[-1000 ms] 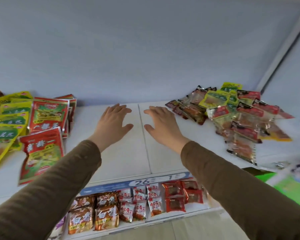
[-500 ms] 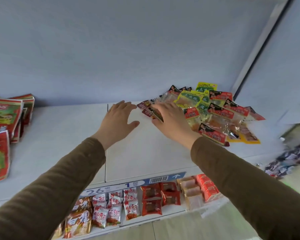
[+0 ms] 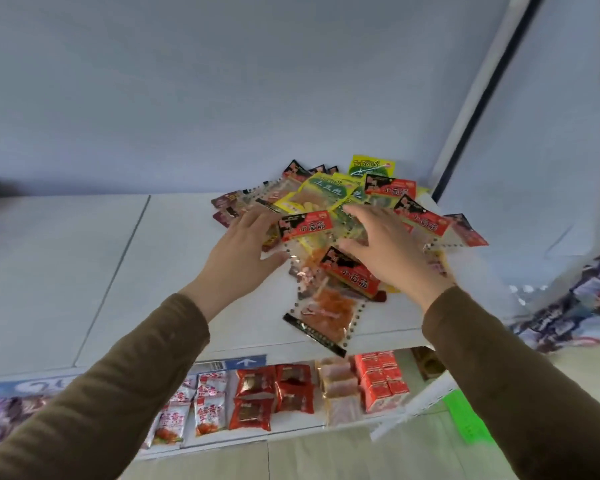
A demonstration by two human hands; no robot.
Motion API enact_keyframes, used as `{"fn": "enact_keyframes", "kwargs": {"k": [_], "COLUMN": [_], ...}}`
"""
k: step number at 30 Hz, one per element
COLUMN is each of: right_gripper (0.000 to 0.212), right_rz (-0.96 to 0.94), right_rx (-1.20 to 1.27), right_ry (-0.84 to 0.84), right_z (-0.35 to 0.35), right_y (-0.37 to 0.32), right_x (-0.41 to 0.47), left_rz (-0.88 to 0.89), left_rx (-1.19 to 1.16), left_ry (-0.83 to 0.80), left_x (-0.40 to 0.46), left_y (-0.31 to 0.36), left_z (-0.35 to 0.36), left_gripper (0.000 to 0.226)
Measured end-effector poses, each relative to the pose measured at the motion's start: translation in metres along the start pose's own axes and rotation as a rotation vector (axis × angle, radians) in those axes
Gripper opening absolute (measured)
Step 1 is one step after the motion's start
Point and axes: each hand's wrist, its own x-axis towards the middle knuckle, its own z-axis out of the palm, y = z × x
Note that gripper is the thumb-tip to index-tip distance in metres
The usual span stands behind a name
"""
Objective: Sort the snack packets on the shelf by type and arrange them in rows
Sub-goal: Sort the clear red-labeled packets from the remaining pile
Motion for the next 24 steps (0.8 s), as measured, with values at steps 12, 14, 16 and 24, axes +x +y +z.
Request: {"fn": "enact_keyframes", "kwargs": {"k": [12, 14, 16, 24], "right_gripper": [0.123, 0.137, 0.144, 0.132], "right_rz": [0.044, 0.064, 0.073, -0.015], "right_rx": [-0.1, -0.154, -0.183, -0.07], "right_ry": [-0.147, -0.174, -0.166, -0.013], "right_z": [0.006, 0.012, 0.019, 0.03], "right_y": [0.091, 0.092, 0.091, 0.083], "right_x": [-0.016, -0.016, -0.016, -0.005], "left_rz": [-0.445, -0.468, -0.484, -0.438], "left_rx": [-0.137, -0.12, -0.104, -0.274], "left_ry": [-0.117, -0.096, -0.071, 0.181], "left_x": [-0.016, -0.011, -0.004, 0.006], "left_y": [0.058, 0.061, 0.063, 0.071], "left_z": [0.074, 0.081, 0.085, 0.099], "left_gripper": [0.144, 0.147, 0.147, 0.13]}}
